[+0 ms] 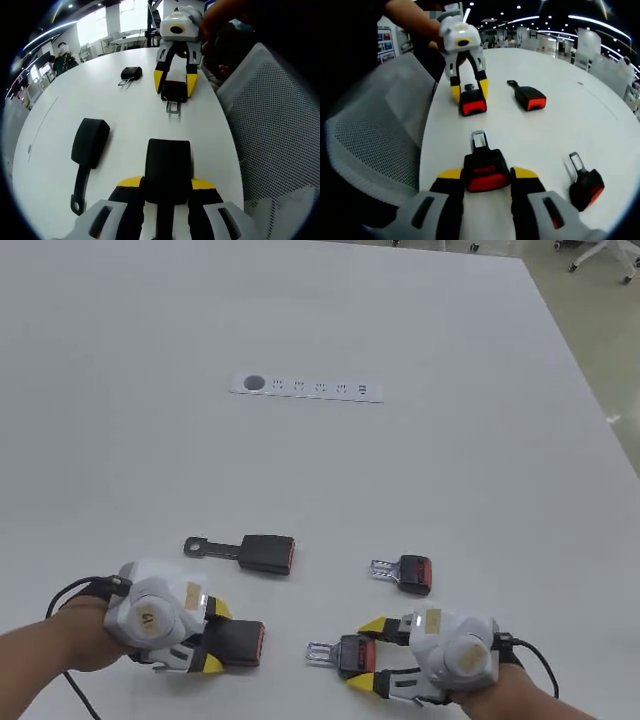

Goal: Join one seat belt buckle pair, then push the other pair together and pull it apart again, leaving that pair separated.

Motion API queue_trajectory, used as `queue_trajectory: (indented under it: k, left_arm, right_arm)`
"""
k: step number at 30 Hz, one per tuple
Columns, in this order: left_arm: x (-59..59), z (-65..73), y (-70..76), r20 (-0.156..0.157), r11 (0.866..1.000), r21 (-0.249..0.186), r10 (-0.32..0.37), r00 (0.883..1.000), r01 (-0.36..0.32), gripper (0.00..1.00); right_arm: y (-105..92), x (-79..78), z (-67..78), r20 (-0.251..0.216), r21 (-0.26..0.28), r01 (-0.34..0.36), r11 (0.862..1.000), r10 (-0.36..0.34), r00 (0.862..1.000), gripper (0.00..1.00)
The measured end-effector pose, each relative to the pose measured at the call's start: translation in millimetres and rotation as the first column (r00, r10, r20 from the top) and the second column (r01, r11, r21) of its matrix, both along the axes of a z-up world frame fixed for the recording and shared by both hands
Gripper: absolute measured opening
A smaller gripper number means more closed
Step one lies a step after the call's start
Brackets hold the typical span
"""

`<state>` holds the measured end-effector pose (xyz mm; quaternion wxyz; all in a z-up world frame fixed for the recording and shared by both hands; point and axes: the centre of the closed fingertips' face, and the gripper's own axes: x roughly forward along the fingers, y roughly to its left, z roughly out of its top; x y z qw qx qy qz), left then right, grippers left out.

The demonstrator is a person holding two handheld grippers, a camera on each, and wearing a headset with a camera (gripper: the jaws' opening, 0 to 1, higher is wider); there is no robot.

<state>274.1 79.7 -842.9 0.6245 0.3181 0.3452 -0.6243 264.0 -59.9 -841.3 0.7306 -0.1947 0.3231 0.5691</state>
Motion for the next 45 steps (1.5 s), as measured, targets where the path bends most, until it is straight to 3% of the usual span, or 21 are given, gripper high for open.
queue_trajectory:
  k: [19, 26, 45]
  left_arm:
    - [-0.6, 0.5, -0.4, 0.001, 1.000, 0.021, -0.008, 1.000, 0.008, 0.34]
    - [-0.3, 0.3, -0.6, 0.002, 1.000, 0.021, -0.001, 1.000, 0.001, 0.34]
    - [-1.9, -0.1, -2.8, 0.014, 0.997, 0.044, -0.062, 0.998, 0.061, 0.34]
  right_arm:
    - [65.7, 4.8, 1.9, 0.011, 0.010, -0.059, 0.998, 0.059, 0.998, 0.36]
    - [66.4, 5.0, 0.8, 0.008, 0.008, -0.053, 0.999, 0.053, 0.999, 0.36]
    - [80.6, 3.8, -0.6, -0.009, -0.024, -0.030, 0.999, 0.030, 1.000, 0.35]
